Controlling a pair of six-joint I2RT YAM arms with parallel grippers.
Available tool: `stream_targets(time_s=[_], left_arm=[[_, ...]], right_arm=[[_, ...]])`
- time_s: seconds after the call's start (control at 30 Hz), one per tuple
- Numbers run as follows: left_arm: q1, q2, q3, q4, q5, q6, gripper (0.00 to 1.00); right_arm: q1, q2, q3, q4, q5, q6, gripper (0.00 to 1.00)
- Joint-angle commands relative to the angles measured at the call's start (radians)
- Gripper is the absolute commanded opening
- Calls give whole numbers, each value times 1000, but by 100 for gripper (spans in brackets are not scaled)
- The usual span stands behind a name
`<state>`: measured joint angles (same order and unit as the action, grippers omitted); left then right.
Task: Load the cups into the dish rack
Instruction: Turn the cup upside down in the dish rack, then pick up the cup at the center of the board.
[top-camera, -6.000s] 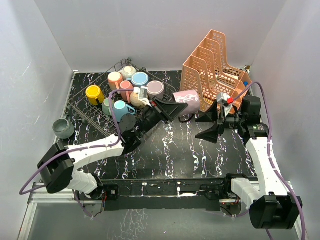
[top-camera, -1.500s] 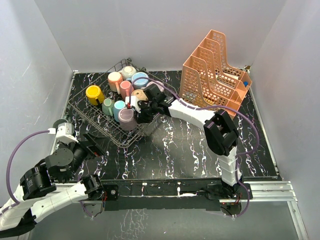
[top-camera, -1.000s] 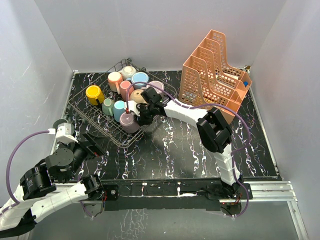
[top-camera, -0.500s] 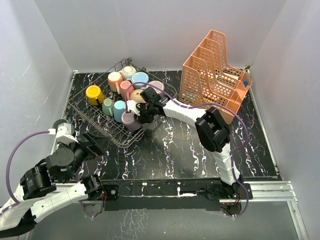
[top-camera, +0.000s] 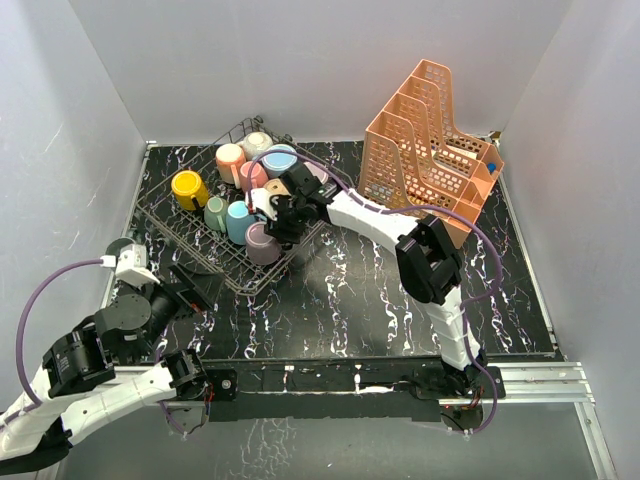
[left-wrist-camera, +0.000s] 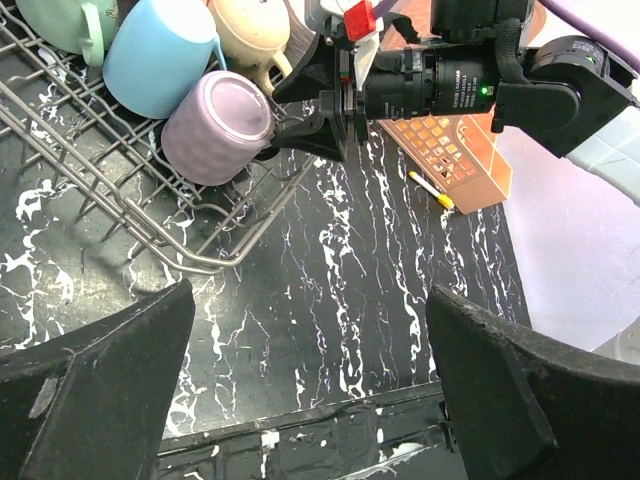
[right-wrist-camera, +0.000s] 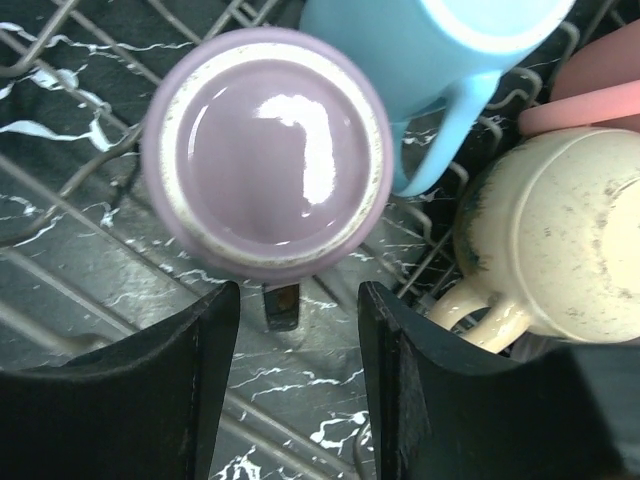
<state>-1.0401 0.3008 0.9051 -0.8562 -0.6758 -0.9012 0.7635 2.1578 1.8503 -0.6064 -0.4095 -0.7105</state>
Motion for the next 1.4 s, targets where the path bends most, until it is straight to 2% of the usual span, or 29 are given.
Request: stream_targets(time_s=[0.0,0.2,0.37,0.5,0.63,0.87,1.0,1.13,1.27,1.37], left_arm=[[1,41,20,31,10,9,97],[2,122,30,60,20,51,97],[1,230,59,96,13,140,97],[1,341,106,136,11,227,97],[1,478,183,108,-27,266,97],[4,606,284,103,-45,334,97],[27,673,335,106,-34,375,97],[123,739,380,112,53,425,97],[327,776,376,139,250,474,97],[455,787,352,149,338,505,97]], right_arm=[[-7,-106,60,-87,-72,8,53],[-30,-212,86,-292,-196,-31,51],[-146,-353,-33,-357,-378,-33,48],[-313,-488,-187,-353,-584,-25,47],[-437,-612,-396,-292,-703,-19,47],[-521,-846,-679,-184,-697,-37,48],[-569,-985,-820,-69,-709,-1,54],[-626,-1103,-938,33,-745,50,56],[-689,-1130,-1023,59,-804,49,56],[-733,-1147,-1061,83,-809,54,57]])
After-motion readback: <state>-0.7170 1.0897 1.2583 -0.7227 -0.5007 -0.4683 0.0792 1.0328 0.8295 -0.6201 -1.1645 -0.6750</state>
